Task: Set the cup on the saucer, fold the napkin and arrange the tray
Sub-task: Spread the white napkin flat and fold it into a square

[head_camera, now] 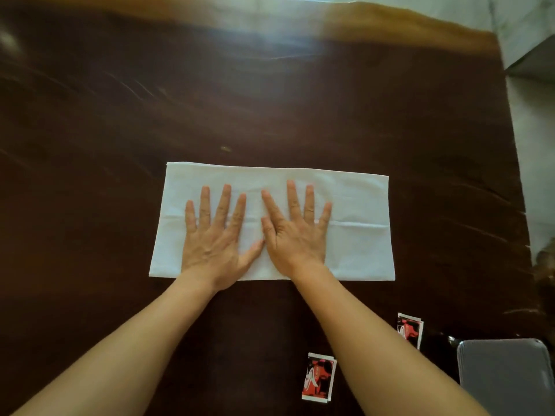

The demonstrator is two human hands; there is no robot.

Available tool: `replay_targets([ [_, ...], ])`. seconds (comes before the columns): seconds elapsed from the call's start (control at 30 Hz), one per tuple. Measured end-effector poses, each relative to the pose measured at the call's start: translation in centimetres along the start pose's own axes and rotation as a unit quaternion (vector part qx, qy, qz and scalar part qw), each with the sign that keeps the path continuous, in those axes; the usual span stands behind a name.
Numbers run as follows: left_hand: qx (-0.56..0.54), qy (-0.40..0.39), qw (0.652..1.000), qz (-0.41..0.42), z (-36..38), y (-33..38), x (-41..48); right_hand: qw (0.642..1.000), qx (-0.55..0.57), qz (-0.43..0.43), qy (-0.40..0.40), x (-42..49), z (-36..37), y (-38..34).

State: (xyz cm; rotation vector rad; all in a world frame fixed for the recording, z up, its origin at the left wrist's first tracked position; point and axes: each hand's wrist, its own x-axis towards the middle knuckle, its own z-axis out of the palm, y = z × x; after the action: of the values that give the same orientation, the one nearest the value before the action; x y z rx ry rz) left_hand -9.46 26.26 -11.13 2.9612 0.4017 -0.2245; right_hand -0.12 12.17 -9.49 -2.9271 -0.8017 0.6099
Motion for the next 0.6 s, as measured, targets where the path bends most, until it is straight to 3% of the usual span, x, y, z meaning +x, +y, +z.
replay_targets([
  [0.2,0.002,-0.007,1.0,0.002,-0.2,-0.2,-0.2,0.998,-0.016,0.006,0.066,5.6,-1.9,2.7],
  [0.43,0.007,-0.009,1.0,-0.025,-0.4,-0.2,-1.5,0.997,-0.01,0.034,0.068,7.3,-2.7,3.9],
  [0.6,0.003,-0.01,1.0,-0.027,0.0,-0.2,-1.4,0.996,0.031,-0.056,0.068,2.2,-0.5,-1.3],
])
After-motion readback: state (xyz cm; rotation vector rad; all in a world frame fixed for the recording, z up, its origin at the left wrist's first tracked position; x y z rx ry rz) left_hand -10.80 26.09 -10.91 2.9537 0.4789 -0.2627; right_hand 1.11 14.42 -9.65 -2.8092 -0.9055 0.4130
